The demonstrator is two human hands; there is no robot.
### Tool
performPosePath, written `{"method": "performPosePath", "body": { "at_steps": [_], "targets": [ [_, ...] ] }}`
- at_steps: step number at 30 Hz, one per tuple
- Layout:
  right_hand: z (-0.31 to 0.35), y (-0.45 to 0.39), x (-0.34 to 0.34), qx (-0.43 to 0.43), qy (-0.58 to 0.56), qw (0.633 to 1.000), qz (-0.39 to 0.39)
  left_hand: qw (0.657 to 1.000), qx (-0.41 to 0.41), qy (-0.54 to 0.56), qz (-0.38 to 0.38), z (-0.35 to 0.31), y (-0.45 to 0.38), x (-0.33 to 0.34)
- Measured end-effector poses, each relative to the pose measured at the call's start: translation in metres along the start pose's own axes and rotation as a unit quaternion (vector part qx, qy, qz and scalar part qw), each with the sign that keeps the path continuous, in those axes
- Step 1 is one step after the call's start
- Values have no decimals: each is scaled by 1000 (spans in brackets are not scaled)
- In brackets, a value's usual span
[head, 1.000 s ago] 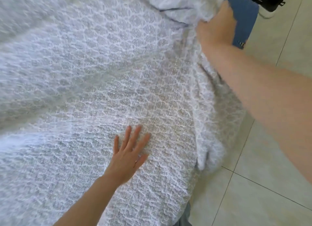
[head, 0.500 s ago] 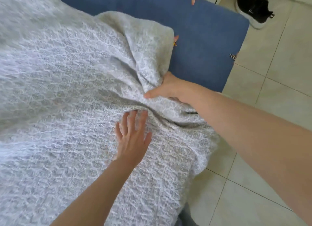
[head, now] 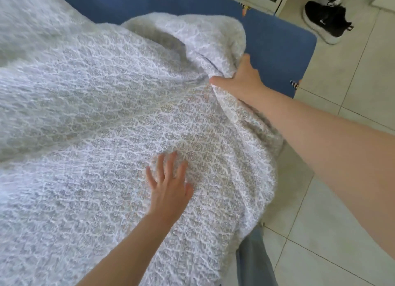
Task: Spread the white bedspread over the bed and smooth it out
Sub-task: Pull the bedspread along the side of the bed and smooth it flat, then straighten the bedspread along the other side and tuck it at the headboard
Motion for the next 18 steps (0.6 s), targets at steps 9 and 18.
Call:
{"method": "performPosePath", "body": {
  "at_steps": [9, 18],
  "targets": [
    [-74, 24, -18, 134, 214, 900, 356, 996, 7, 25, 84, -92, -64, 3],
    [-127, -58, -130, 51, 103, 987, -109, 989, -51, -19, 140, -96, -68, 7]
  ]
}}
Point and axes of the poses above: each hand's wrist, its own y-axis away from the middle knuckle, its own x-axis out of the palm, z = x × y, the point moved 8 cm from there along -y, towards the middle knuckle, and after that the axes turned 10 degrees about -z, right-handed, at the moved point
